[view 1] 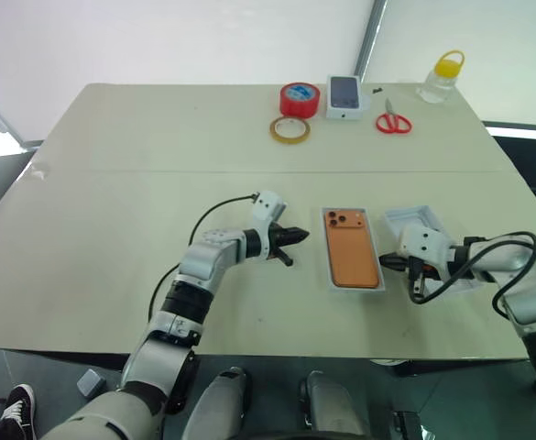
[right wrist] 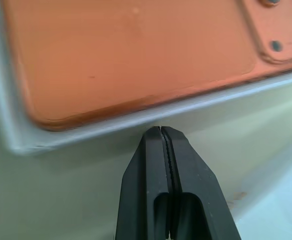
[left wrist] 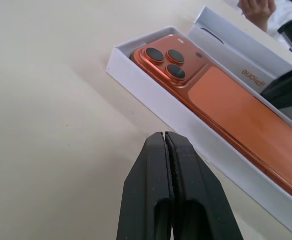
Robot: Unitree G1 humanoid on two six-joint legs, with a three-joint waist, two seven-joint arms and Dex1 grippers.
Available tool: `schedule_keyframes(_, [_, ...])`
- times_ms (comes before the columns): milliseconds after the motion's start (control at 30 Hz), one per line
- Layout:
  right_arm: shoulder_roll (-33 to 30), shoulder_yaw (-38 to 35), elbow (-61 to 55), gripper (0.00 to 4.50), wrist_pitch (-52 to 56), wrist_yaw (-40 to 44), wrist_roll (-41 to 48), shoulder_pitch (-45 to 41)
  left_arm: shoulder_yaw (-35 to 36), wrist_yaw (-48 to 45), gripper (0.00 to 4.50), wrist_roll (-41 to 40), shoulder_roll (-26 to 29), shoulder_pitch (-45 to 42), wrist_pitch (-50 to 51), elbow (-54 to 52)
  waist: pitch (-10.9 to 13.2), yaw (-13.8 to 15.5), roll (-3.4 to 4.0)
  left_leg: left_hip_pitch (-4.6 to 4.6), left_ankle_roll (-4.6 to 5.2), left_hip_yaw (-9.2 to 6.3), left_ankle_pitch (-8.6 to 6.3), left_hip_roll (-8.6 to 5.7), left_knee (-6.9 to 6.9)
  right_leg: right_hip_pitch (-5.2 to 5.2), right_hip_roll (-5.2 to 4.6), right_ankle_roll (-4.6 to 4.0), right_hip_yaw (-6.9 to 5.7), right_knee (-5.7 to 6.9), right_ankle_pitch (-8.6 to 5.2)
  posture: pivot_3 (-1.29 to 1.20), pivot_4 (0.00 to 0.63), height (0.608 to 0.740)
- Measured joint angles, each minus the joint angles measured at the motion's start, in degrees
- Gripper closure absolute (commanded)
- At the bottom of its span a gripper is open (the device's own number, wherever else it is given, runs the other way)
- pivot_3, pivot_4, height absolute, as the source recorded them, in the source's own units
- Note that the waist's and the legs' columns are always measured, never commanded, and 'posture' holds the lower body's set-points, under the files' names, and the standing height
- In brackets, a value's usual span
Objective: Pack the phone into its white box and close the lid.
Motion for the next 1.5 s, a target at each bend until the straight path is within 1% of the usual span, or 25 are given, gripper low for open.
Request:
schedule_keyframes(133, [-0.23,0.15,2.66,4.5,-1.84,-1.58,-1.37,-2.15,0.77,-0.88,4.41,-1.86,3.62,2.31,-0.28,-5.49,0.0,0.11,0.01,0.0,-0.04,0.0,0.03,0.01,-0.02,-0.02,0.0,0.0,0.01,0.0,0.0,0.0,0.15,0.74])
schedule_keyframes(233, [0.47,0.6,6.79,4.5,-4.58,-5.81,-3.71,-5.23,2.95,-1.63,4.41,-2.93,6.85,3.27,-0.62,-7.47,0.0,-0.07,0.03,0.0,-0.06,0.03,0.04,0.01,0.0,-0.03,0.0,-0.03,0.04,0.03,0.02,0.0,0.15,0.74])
schedule_keyframes(333, [2.26,1.06,11.16,4.5,-6.01,-9.58,-5.38,-9.02,4.35,-1.68,4.41,-3.46,8.8,3.4,-1.07,-8.49,0.0,-0.04,0.03,0.01,-0.07,0.03,0.04,0.01,-0.02,-0.02,0.0,-0.04,0.03,0.02,0.02,0.0,0.15,0.74])
schedule_keyframes(433, [3.87,2.45,15.37,4.5,-7.11,-12.87,-7.63,-11.76,4.53,-2.08,4.41,-4.69,9.66,3.74,-1.14,-10.19,0.0,0.04,0.03,0.0,-0.07,0.04,0.05,0.0,-0.02,-0.04,-0.01,-0.04,0.05,0.0,0.02,0.0,0.15,0.74])
schedule_keyframes(667, [3.65,3.66,19.43,4.5,-10.33,-14.79,-10.06,-13.52,6.37,-2.76,4.41,-5.72,13.34,6.07,-3.98,-12.19,0.0,0.13,0.04,0.0,-0.08,0.04,0.05,0.01,-0.01,-0.05,0.0,-0.05,0.05,0.02,0.02,0.0,0.15,0.74])
schedule_keyframes(833, [3.74,4.03,21.15,4.5,-10.62,-16.84,-11.61,-14.53,6.8,-3.49,4.41,-6.55,14.18,6.74,-6.33,-13.91,0.0,0.08,0.05,0.0,-0.08,0.05,0.05,0.01,-0.02,-0.05,-0.01,-0.05,0.06,0.01,0.02,0.0,0.15,0.74])
schedule_keyframes(867, [3.95,3.75,20.65,4.1,-9.29,-16.39,-10.62,-14.53,6.83,-3.83,4.5,-6.88,14.63,7.1,-6.63,-14.34,0.0,0.06,0.05,0.0,-0.09,0.05,0.05,0.01,-0.03,-0.05,0.0,-0.05,0.06,0.01,0.02,0.0,0.15,0.74])
schedule_keyframes(900, [4.06,3.17,19.71,3.95,-7.41,-15.33,-9.17,-14.32,6.84,-4.1,4.5,-7.12,15.08,7.19,-6.62,-14.37,0.0,0.04,0.06,0.0,-0.09,0.05,0.05,0.01,-0.03,-0.06,0.0,-0.05,0.06,0.02,0.02,0.0,0.15,0.74])
schedule_keyframes(933, [4.18,2.3,18.0,3.65,-4.89,-13.73,-6.95,-13.91,6.86,-4.55,4.23,-7.47,15.79,7.26,-6.38,-14.37,0.01,0.03,0.07,-0.01,-0.09,0.05,0.05,0.02,-0.03,-0.06,0.0,-0.05,0.06,0.02,0.02,0.0,0.15,0.74])
schedule_keyframes(1000, [4.24,0.51,14.38,2.67,0.14,-11.27,-3.07,-13.2,7.11,-5.83,3.61,-8.52,17.28,7.33,-6.11,-14.37,0.01,-0.16,0.07,0.0,-0.08,0.04,0.05,0.03,-0.02,-0.05,0.01,-0.05,0.06,0.02,0.03,0.0,0.15,0.74])
schedule_keyframes(1033, [4.2,-0.29,12.67,2.12,2.16,-10.66,-1.88,-12.72,7.29,-6.69,3.14,-9.16,17.92,7.47,-6.04,-14.43,0.02,-0.21,0.07,0.0,-0.07,0.04,0.05,0.03,-0.02,-0.05,0.01,-0.05,0.06,0.02,0.03,0.0,0.15,0.74])
schedule_keyframes(1100, [3.7,-2.31,8.44,0.99,7.09,-9.51,1.09,-11.08,8.02,-8.81,2.05,-10.67,19.83,8.38,-6.03,-14.63,0.02,-0.26,0.08,0.0,-0.05,0.03,0.03,0.04,-0.03,-0.06,0.0,-0.05,0.06,0.02,0.02,0.0,0.15,0.74])
schedule_keyframes(1133, [3.56,-3.05,7.23,0.6,8.41,-9.24,1.89,-10.49,8.39,-9.28,1.64,-10.82,20.33,8.62,-6.03,-14.63,0.02,-0.24,0.08,0.0,-0.03,0.02,0.02,0.04,-0.04,-0.06,0.0,-0.05,0.06,0.02,0.02,0.0,0.15,0.74])
schedule_keyframes(1233, [3.44,-6.34,1.61,0.54,15.25,-11.14,4.49,-7.46,8.86,-11.19,0.09,-11.18,22.55,10.43,-6.87,-15.44,0.02,-0.15,0.09,-0.01,0.13,0.02,-0.07,0.03,-0.04,-0.07,-0.02,-0.06,0.08,0.02,0.02,0.0,0.15,0.74])
schedule_keyframes(1367, [4.57,-11.79,-6.61,0.54,26.18,-16.62,7.41,-2.21,9.41,-13.37,0.09,-12.69,24.71,12.94,-7.52,-17.51,0.03,0.1,0.1,-0.02,0.19,0.02,-0.11,0.04,-0.06,-0.1,-0.03,-0.07,0.09,0.02,0.03,0.0,0.15,0.74])
schedule_keyframes(1500, [4.54,-14.9,-14.52,0.54,32.54,-18.72,9.76,4.04,9.94,-14.41,0.09,-11.65,25.81,14.33,-13.96,-18.76,0.03,0.26,0.13,-0.02,0.28,0.04,-0.16,0.03,-0.08,-0.1,-0.05,-0.08,0.1,0.0,0.03,0.0,0.15,0.74])
